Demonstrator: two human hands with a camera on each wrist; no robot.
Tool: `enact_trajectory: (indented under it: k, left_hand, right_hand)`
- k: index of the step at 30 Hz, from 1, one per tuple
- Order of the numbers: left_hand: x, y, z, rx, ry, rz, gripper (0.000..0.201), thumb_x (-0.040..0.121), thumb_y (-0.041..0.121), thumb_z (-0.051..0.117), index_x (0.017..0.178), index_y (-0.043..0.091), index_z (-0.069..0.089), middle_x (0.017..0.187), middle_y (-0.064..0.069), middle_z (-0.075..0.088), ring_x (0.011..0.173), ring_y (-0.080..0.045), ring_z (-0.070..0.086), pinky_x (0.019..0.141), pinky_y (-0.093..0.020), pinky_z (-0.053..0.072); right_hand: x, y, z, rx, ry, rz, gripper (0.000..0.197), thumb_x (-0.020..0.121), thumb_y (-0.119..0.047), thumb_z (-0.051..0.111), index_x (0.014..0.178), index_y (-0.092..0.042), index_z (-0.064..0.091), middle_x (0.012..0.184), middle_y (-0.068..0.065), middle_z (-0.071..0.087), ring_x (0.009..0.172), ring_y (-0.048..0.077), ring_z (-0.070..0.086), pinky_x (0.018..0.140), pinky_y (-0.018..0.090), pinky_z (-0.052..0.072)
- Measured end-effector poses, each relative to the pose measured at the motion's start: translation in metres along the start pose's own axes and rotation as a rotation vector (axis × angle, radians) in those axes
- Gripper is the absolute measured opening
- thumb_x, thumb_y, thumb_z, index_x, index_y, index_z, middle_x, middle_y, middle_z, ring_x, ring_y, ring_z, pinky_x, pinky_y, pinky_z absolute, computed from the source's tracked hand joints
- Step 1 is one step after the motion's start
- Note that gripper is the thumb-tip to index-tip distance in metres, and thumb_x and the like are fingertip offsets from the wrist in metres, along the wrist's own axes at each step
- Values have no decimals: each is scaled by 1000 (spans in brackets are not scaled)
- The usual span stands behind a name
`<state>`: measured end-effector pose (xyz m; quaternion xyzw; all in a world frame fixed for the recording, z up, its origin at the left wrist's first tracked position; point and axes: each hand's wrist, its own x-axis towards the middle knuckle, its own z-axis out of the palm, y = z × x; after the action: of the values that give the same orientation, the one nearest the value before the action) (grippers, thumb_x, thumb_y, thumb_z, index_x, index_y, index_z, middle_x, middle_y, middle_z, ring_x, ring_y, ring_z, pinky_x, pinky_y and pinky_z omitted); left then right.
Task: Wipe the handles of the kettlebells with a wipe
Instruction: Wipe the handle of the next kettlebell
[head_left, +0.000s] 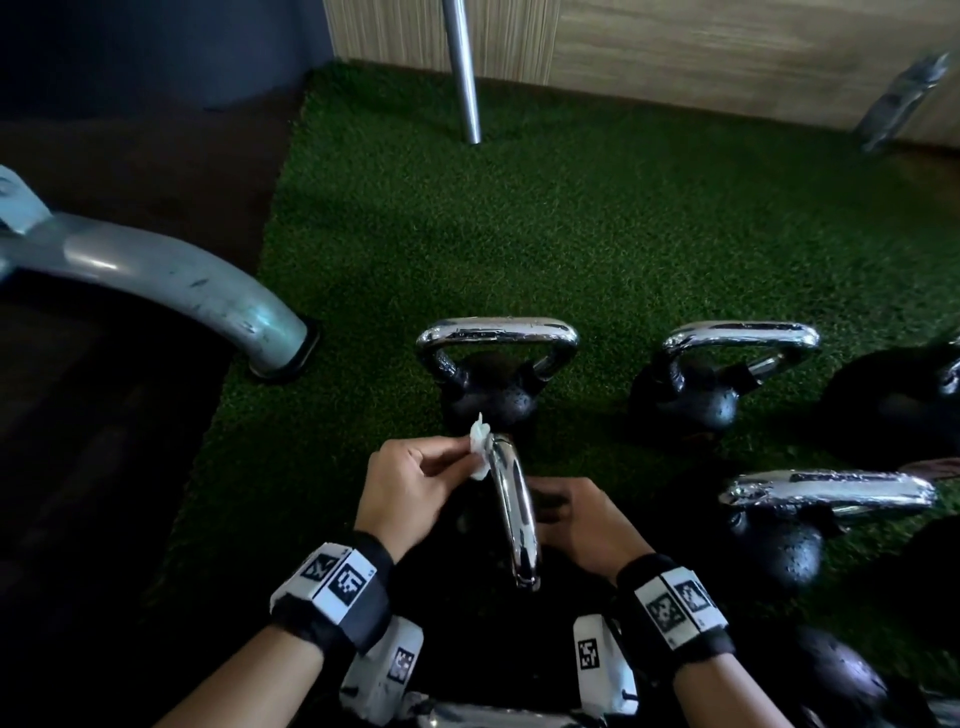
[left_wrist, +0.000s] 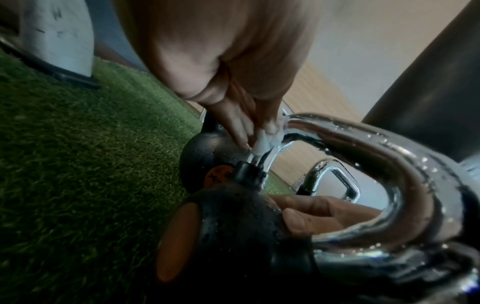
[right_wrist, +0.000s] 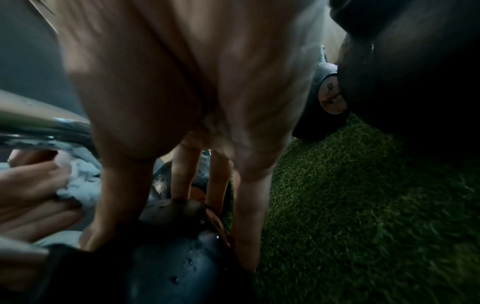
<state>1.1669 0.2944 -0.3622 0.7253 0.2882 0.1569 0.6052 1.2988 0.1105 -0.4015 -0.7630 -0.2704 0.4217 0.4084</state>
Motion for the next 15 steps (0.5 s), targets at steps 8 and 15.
enact_trajectory:
  k: [8,15]
  left_hand:
    - [2,10,-9,-343,-145,-183,32,74,15,79,103,4,78,97,-14,79,88,-20,76,76,-24,62]
    - [4,24,-14,-296,-183,-228,20,76,3,83,96,1,77,91,-17,79,79,-19,76,67,-20,59]
  right_hand:
    - [3,8,3,14,16,1,78,51,-72,88,123,-47,70,114,-12,77,108,10,73,101,47,56]
    - [0,2,2,-9,14,-29,75,54,-76,83,122,-49,70,116,-17,76,111,4,70,104,44,54]
